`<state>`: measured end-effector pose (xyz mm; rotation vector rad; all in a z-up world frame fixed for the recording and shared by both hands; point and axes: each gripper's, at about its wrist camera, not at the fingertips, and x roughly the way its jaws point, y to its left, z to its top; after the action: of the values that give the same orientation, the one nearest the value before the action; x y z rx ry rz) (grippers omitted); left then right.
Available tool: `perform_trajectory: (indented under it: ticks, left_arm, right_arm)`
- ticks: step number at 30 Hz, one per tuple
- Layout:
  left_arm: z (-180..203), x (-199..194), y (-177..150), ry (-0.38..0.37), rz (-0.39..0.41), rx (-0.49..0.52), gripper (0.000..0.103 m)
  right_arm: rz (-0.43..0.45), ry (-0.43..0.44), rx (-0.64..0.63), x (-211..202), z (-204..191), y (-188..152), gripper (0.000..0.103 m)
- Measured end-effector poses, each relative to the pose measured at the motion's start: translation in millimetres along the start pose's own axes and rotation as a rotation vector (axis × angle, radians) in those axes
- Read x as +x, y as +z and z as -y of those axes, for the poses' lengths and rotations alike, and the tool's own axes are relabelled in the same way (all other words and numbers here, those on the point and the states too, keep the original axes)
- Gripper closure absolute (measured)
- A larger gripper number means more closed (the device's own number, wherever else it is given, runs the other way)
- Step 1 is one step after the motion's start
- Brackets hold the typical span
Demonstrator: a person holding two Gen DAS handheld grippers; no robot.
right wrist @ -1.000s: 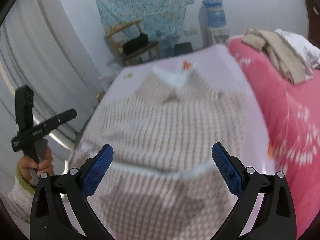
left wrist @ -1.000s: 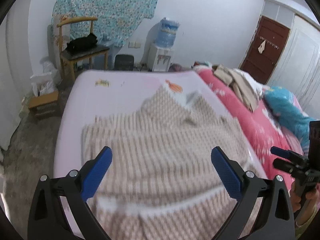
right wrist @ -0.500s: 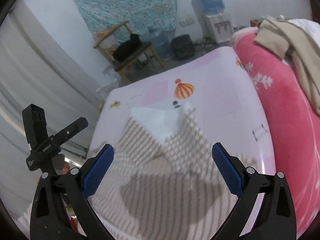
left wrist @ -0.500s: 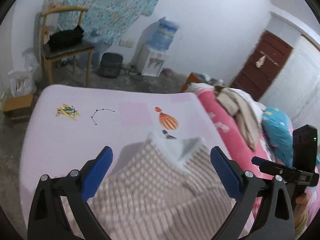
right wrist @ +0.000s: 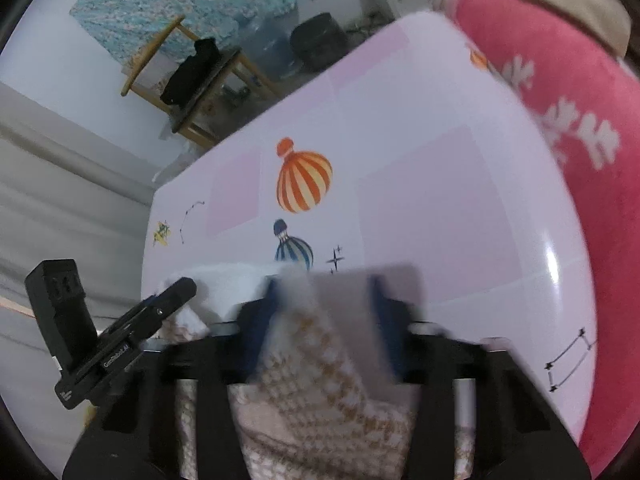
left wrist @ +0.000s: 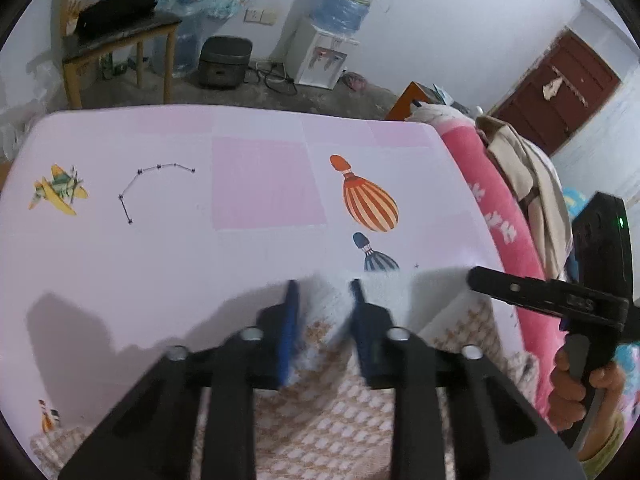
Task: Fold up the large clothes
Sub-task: 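Lower both grippers to the white collar and grasp it, then lift the held collar with both grippers and fold it toward the hem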
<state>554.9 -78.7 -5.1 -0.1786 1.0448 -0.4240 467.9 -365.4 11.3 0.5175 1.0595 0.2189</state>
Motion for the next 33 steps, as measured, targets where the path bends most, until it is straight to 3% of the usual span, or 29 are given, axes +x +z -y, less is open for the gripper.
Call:
perform_trajectory:
  ticks: [3,10,15,18,20,22,25,30,33]
  left_arm:
    - [8,-15,-5,-0.007,0.019,0.066,0.092]
    - [31,-87,-40,-0.013,0.073,0.260,0.093]
    - [33,-124,-93,-0.026,0.069,0.338,0.092]
    - [35,-132,-121,-0.008,0.061,0.398,0.092]
    - [36,-132,-135,0.008,0.052,0.421,0.091]
    - [34,-129,-145,0.019,0.038,0.418,0.089]
    - [27,-132,-157,0.019,0.036,0.391,0.085]
    - [1,-156,-173,-0.023,0.055,0.307,0.066]
    - [-17,-175,-176,-0.059,0.096,0.245,0.065]
  right_arm:
    - [0.034,0.011,-0.061,-17,-11,-13,0.093]
    - [0.110,0.023,-0.283,-83,-51,-66,0.094]
    - [0.111,-0.004,-0.426,-112,-70,-120,0.083]
    - [0.175,0.083,-0.469,-138,-87,-124,0.072]
    - [0.208,0.162,-0.465,-149,-95,-116,0.071]
    - [0.163,0.207,-0.430,-131,-100,-104,0.071]
    - [0.051,0.192,-0.379,-87,-95,-100,0.079]
    - [-0.170,0.116,-0.345,-14,-73,-134,0.082]
    - [-0.174,0.105,-0.372,-4,-67,-152,0.082]
